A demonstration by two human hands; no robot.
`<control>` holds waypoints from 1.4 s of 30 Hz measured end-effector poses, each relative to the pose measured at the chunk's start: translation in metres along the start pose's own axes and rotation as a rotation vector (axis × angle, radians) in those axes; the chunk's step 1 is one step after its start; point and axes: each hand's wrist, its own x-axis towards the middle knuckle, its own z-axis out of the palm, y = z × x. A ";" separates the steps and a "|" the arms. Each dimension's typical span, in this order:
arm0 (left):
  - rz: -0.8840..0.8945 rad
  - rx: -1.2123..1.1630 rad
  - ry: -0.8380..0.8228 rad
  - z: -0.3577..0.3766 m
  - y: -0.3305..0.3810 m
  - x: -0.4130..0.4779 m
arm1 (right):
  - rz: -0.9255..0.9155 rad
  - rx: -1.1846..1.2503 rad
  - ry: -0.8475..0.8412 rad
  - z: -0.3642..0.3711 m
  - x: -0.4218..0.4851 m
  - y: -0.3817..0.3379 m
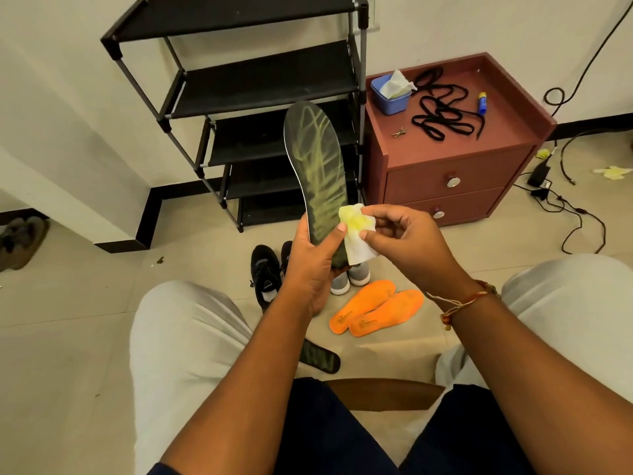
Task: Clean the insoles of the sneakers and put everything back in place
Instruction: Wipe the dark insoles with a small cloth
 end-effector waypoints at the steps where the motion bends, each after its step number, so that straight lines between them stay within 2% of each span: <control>1: 0.008 0.007 0.004 -0.001 -0.001 0.000 | -0.005 0.001 -0.016 0.000 0.000 0.000; 4: 0.009 0.021 0.007 -0.001 -0.004 0.001 | -0.008 0.020 -0.055 0.003 0.000 -0.002; 14: -0.072 0.027 -0.036 0.007 -0.010 -0.003 | -0.018 0.191 -0.026 0.009 -0.004 -0.010; 21: -0.061 0.084 -0.052 0.005 -0.013 -0.001 | -0.074 0.158 0.049 0.006 0.000 -0.013; 27: -0.198 -0.134 -0.004 0.003 -0.007 0.001 | -0.215 -0.197 -0.022 0.001 0.002 -0.012; 30: -0.230 -0.175 -0.020 0.001 -0.010 0.002 | -0.266 -0.309 -0.062 0.005 0.000 -0.013; 34: -0.255 -0.185 -0.070 0.001 -0.011 0.002 | -0.444 -0.527 -0.040 0.005 0.002 -0.011; 42: -0.293 -0.349 -0.144 0.000 -0.008 0.004 | -0.502 -0.678 -0.010 0.015 -0.005 -0.008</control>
